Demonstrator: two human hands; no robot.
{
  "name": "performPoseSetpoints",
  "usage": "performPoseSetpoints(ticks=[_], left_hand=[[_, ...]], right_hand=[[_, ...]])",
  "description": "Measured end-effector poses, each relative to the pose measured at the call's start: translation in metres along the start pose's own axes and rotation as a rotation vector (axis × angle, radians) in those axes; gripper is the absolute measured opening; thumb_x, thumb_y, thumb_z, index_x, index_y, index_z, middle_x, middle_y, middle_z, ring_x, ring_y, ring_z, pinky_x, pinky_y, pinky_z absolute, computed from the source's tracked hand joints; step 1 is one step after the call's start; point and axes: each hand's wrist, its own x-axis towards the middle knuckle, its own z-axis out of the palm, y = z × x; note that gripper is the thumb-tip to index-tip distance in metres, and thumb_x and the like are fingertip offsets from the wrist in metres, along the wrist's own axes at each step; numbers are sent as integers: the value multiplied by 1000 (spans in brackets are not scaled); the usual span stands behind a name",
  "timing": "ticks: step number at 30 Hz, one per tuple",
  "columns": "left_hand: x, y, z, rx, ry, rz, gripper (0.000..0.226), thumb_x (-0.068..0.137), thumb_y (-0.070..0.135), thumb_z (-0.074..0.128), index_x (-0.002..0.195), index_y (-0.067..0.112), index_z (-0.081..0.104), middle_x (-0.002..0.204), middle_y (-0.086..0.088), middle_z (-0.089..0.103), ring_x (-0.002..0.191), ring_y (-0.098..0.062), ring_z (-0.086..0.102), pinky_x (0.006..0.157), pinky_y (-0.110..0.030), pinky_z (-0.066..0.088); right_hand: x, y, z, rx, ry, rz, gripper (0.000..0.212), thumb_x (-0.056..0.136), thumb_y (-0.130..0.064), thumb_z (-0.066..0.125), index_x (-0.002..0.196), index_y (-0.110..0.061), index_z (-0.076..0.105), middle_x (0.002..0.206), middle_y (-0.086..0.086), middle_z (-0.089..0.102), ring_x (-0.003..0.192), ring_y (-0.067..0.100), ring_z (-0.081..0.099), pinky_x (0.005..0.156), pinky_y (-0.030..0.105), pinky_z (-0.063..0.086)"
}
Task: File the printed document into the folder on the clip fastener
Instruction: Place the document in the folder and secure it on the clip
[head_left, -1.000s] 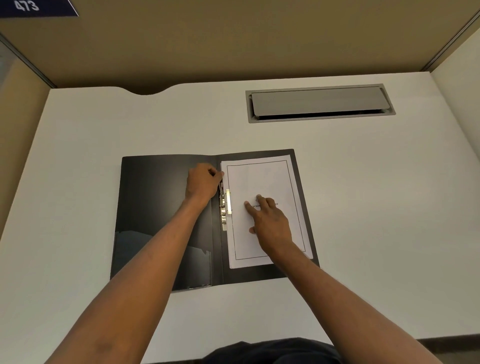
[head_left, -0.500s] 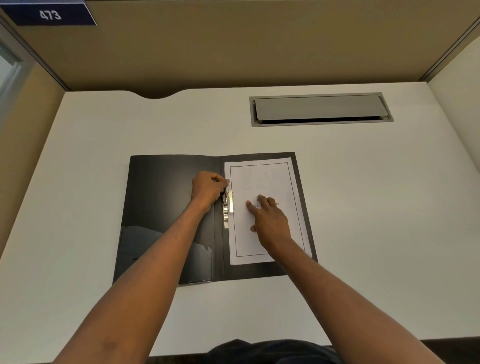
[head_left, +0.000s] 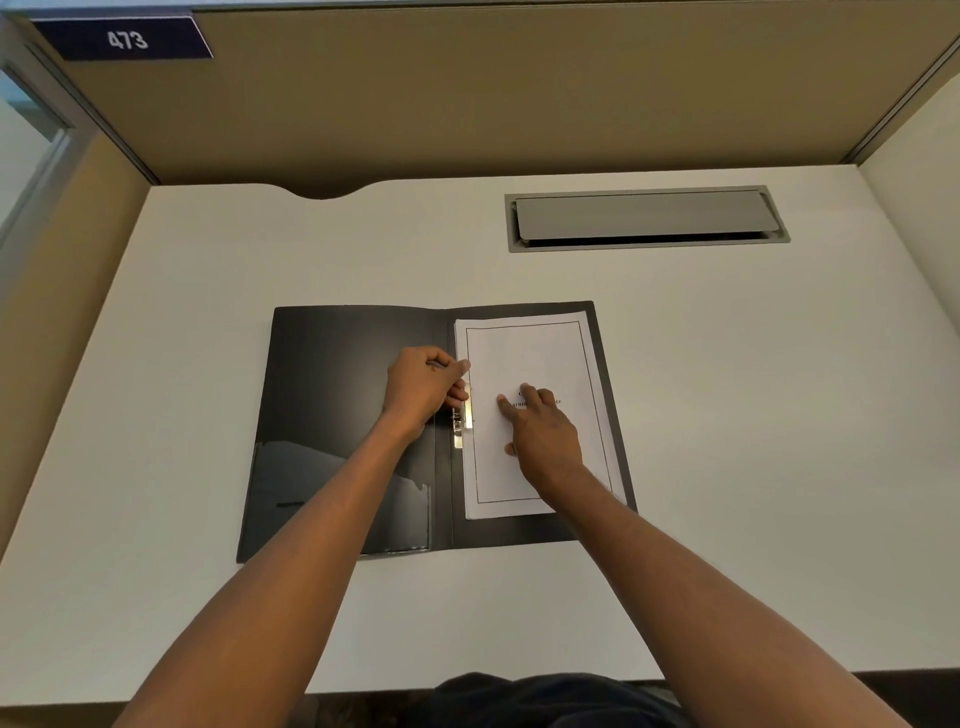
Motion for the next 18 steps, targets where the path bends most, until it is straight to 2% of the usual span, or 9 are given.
performPoseSetpoints(ticks=[6,11,14,18], left_hand=[[-29,-9,9,-165,75,-84,16,91,22,77,93,6,75,82,-11,78,71,-20,79,70,-30,65],[-52,-20,22,-280,172,-175,15,86,14,81,95,7,72,83,-8,78,70,-19,80,65,-27,65],[-60,-30,26,-253,224,-168,16,85,16,82,93,9,72,81,-6,78,66,-16,79,60,-24,63],[-66,-42,22,-95,279,-139,13,83,25,84,84,17,74,74,1,76,60,-14,74,53,-14,55]], right_hand=[[0,-1,0,-3,-4,5,71,94,-22,70,155,-24,34,161,9,29,148,32,30,112,41,43],[0,-1,1,-24,-4,9,72,94,-24,69,156,-24,33,161,10,29,147,32,30,110,40,44],[0,-1,1,-28,-11,11,73,94,-24,70,156,-24,32,161,10,29,148,32,30,110,40,44],[1,-1,1,-27,-11,9,73,93,-23,71,155,-24,33,161,10,30,147,32,31,110,41,44]])
